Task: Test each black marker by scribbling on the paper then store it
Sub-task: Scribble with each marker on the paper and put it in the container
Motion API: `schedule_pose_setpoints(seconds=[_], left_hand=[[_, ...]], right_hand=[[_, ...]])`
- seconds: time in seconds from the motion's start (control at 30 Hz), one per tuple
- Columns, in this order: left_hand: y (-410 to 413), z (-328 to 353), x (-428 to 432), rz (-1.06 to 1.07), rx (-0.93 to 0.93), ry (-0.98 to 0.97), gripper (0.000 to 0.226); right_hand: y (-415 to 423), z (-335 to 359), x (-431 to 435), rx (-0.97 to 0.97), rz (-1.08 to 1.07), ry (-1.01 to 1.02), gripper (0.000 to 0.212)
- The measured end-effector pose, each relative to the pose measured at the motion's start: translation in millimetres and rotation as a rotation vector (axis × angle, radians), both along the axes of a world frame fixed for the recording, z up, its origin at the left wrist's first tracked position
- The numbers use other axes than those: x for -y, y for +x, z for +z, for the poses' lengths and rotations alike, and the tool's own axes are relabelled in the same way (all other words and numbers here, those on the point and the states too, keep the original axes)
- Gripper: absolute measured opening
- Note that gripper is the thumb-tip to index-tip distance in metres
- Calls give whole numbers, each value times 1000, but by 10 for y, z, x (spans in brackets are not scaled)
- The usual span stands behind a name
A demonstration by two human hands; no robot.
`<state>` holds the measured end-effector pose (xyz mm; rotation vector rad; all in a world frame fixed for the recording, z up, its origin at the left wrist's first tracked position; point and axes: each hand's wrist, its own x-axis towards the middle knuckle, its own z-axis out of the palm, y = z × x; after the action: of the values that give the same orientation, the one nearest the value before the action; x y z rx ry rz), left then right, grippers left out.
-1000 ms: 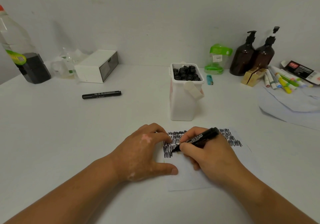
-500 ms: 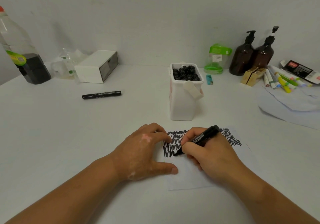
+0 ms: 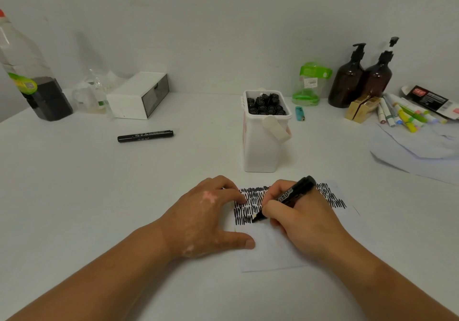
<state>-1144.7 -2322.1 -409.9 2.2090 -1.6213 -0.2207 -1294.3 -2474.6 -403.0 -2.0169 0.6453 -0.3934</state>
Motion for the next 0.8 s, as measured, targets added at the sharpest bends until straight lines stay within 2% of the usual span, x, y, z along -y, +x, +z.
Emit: schedule_pose_setpoints(seconds=[0.07, 0.13, 0.2, 0.27, 0.33, 0.4, 0.5, 0.63, 0.67, 0.73, 0.8], left_hand=[[0, 14, -8, -4, -1, -4, 76], [11, 26, -22, 7, -49, -39, 69], [23, 50, -30, 54, -182, -89, 48], [38, 84, -33, 112, -393, -143, 32], [55, 94, -39, 137, -500, -222, 40], [61, 85, -30, 147, -507, -268, 44], [50, 65, -1, 173, -598, -355, 47], [89, 68, 17, 252, -768, -411, 41], [99, 72, 18, 259, -778, -405, 37], [108, 79, 22, 253, -768, -412, 28], [97, 87, 23, 219, -746, -427, 24]], right_hand=[[3, 14, 7, 57, -24, 61, 12], [-1, 38, 39, 164, -72, 236, 7], [-18, 70, 81, 266, -110, 390, 15], [-31, 94, 116, 313, -141, 467, 21], [-34, 101, 142, 337, -153, 494, 26], [-34, 108, 163, 357, -145, 493, 28], [-44, 102, 199, 398, -121, 474, 21], [-53, 115, 219, 459, -78, 526, 10], [-56, 141, 209, 479, -63, 584, 5], [-67, 160, 211, 516, -45, 690, 13], [-69, 170, 210, 541, -49, 711, 13]])
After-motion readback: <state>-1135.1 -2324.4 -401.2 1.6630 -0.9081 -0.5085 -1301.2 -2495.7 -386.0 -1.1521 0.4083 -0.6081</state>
